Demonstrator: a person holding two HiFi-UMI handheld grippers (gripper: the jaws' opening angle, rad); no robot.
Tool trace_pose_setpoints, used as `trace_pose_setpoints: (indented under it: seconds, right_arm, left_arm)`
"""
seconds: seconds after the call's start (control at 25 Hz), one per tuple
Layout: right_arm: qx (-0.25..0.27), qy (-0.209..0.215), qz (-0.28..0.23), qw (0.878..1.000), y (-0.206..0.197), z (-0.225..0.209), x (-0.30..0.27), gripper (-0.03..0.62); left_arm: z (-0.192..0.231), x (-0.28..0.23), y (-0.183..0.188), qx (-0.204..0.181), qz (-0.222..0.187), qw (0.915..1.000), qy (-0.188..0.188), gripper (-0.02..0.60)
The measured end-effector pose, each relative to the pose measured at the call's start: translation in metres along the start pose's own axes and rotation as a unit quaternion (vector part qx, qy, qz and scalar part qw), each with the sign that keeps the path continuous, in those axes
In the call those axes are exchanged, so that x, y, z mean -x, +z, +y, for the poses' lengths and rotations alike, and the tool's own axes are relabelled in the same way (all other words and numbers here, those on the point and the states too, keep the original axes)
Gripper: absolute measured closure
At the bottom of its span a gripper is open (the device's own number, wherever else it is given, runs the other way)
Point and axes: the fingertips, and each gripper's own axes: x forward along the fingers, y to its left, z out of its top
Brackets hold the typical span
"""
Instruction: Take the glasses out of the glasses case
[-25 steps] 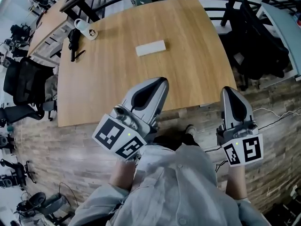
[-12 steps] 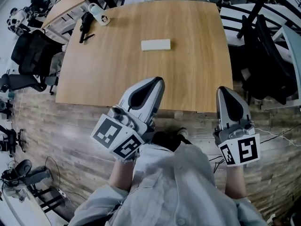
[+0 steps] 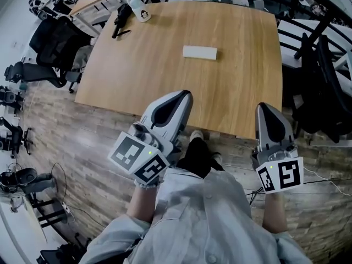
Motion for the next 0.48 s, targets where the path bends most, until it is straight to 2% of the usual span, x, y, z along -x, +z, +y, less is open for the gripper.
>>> trace_pose_setpoints:
  seconds: [0.48]
  right_arm:
    - [0.017, 0.006, 0.019, 1.0, -0.009, -0.001, -0.049, 0.594]
  left_arm:
    - [0.05, -0.027, -0.003, 0.01, 0.01, 0.9999, 0.004, 0.577]
